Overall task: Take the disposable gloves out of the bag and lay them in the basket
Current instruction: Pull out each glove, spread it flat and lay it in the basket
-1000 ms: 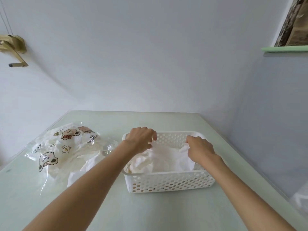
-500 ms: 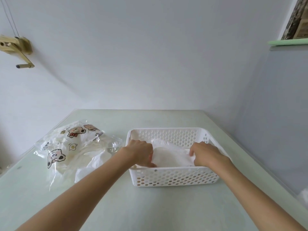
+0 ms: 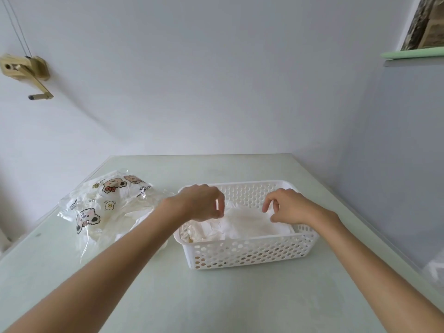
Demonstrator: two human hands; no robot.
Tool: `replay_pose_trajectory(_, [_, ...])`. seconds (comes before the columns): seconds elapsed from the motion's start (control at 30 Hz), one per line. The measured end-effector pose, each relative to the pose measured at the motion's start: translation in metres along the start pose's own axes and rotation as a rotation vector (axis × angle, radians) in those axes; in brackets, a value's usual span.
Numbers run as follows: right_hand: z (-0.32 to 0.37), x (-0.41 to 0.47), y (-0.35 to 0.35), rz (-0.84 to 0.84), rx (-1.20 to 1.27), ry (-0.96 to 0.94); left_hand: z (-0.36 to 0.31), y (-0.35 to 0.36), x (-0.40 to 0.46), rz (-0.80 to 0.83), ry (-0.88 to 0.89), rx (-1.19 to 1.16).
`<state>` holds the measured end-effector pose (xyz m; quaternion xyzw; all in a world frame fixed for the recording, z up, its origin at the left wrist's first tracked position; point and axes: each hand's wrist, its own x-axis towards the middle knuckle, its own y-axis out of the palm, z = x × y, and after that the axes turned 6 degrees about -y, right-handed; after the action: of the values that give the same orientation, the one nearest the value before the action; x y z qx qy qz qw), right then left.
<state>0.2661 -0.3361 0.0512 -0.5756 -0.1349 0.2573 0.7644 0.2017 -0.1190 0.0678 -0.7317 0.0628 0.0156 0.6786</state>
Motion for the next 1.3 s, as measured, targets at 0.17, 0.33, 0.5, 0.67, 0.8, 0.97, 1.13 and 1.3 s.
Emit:
replay_pose_trajectory(0.17, [0.017,0.012,0.012,0.250,0.008,0.014,-0.007,0.018,0.018,-0.073,0.041,0.188])
replay_pose_trajectory(0.33, [0.012,0.017,0.013,0.335,-0.111,0.054,0.000,0.022,0.030,-0.200,-0.001,0.318])
replay_pose_trajectory(0.5, [0.011,0.024,0.016,0.373,-0.230,0.085,0.004,0.021,0.040,-0.336,0.038,0.576])
replay_pose_trajectory(0.67, [0.019,0.011,-0.011,0.134,-0.102,-0.092,-0.005,0.004,0.020,-0.486,0.069,0.242])
replay_pose_trajectory(0.8, [0.041,0.008,-0.010,0.270,-0.033,-0.115,-0.007,0.006,0.003,0.040,-0.028,0.154])
replay_pose_trajectory(0.97, [0.043,0.022,0.005,0.282,0.093,-0.119,-0.001,0.012,0.007,0.242,0.017,0.137])
replay_pose_trajectory(1.13, [0.044,0.005,-0.001,0.520,0.220,-0.239,0.013,0.007,0.007,0.272,-0.023,0.157])
replay_pose_trajectory(1.3, [0.019,0.008,-0.023,0.396,0.396,-0.149,0.000,0.000,0.004,0.142,-0.020,-0.011])
